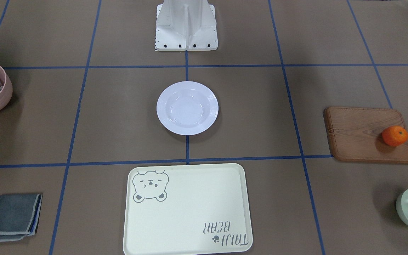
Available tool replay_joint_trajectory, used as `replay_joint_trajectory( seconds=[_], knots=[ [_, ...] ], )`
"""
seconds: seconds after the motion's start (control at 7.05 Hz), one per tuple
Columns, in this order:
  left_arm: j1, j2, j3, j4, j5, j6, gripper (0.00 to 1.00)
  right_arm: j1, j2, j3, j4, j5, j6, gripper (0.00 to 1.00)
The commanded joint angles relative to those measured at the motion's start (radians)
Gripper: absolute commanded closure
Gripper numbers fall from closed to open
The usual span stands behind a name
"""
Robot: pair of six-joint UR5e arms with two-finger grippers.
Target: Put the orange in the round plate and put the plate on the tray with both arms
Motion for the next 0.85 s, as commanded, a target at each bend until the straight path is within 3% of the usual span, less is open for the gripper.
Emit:
replay_joint_trajectory(
  seconds=[0.0,0.43,0.71],
  knots=[
    [0.001,0.013,-0.006,-0.005,-0.001,-0.033,0.02,0.0,0.004,0.001,0.002,0.001,0.001,0.0],
    [0.014,0.013,0.007,-0.005,0.001,-0.032,0.02,0.0,0.001,0.016,0.002,0.004,0.0,0.0],
    [0.031,-0.004,0.035,-0.006,-0.002,-0.033,0.02,0.0,-0.015,0.001,0.073,0.004,-0.001,0.0]
  ],
)
